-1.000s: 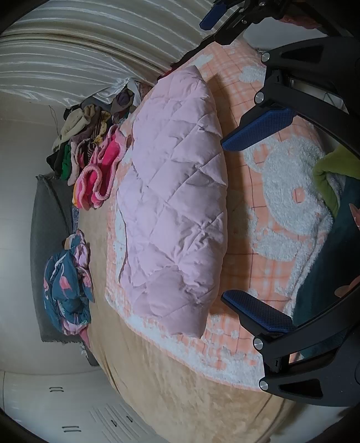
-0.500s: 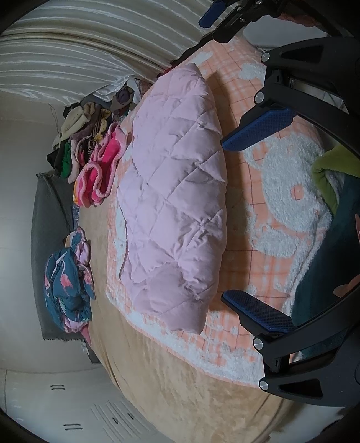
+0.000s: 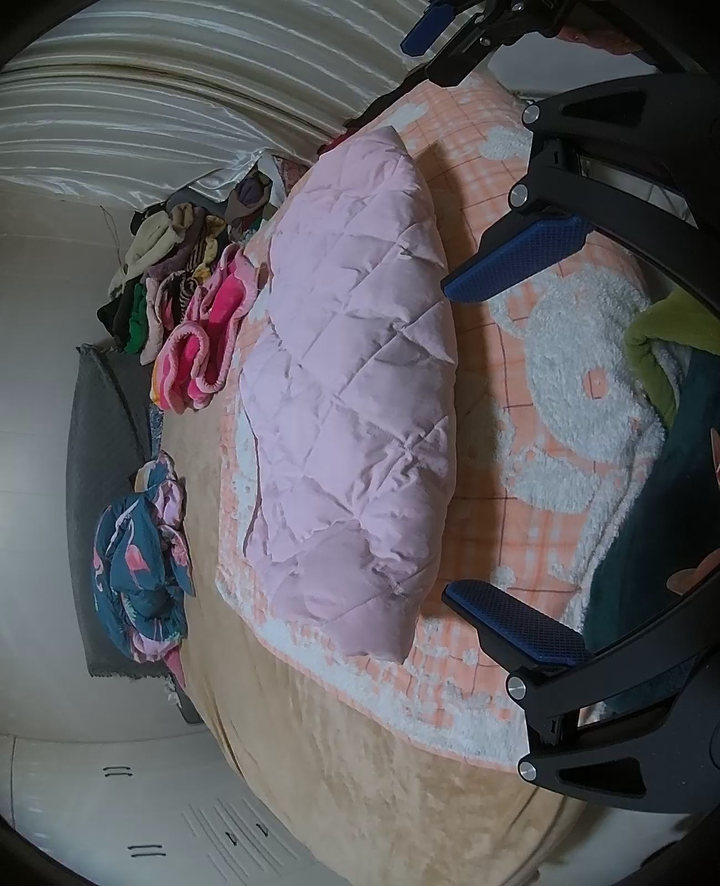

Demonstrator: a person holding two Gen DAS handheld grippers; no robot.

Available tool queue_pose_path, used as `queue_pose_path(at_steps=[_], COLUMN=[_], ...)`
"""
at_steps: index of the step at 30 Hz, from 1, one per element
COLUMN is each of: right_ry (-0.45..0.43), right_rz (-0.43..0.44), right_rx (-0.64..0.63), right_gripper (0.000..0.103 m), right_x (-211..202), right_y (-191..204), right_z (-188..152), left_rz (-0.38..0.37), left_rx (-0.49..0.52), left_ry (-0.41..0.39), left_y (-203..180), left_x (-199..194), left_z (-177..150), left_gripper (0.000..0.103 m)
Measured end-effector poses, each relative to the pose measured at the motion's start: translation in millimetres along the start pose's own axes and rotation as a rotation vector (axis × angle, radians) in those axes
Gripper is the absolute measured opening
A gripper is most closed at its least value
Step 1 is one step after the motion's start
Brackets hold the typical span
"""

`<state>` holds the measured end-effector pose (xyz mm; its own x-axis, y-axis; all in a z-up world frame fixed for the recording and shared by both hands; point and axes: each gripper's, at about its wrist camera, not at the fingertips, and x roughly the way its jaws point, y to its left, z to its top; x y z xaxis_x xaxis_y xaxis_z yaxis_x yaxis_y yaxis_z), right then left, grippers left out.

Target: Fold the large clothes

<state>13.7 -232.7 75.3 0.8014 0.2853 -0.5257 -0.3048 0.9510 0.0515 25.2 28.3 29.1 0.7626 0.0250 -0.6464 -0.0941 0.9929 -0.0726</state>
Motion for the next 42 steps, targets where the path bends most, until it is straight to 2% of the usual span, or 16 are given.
queue_pose_path(at_steps=[28, 37, 42], right_ry=[0.002, 0.001, 0.004], right_rz=[-0.001, -0.001, -0.004], right_rx=[0.001, 0.002, 0.000], right_gripper=[0.099, 0.099, 0.099], right_x=[0.0, -0.3, 0.2], right_y=[-0.7, 0.0, -0.3], right_z=[-1.0, -1.2, -1.1], left_rz=[0.026, 0.025, -0.002], left_rx=[0.012, 0.018, 0.015], left_ry=[-0.013, -0.019, -0.011], left_y=[-3.6, -4.9, -2.6], left_x=[-4.6, -4.9, -3.5], left_z=[-0.2, -2.5, -5.4], left_gripper=[0.094, 0.094, 0.094])
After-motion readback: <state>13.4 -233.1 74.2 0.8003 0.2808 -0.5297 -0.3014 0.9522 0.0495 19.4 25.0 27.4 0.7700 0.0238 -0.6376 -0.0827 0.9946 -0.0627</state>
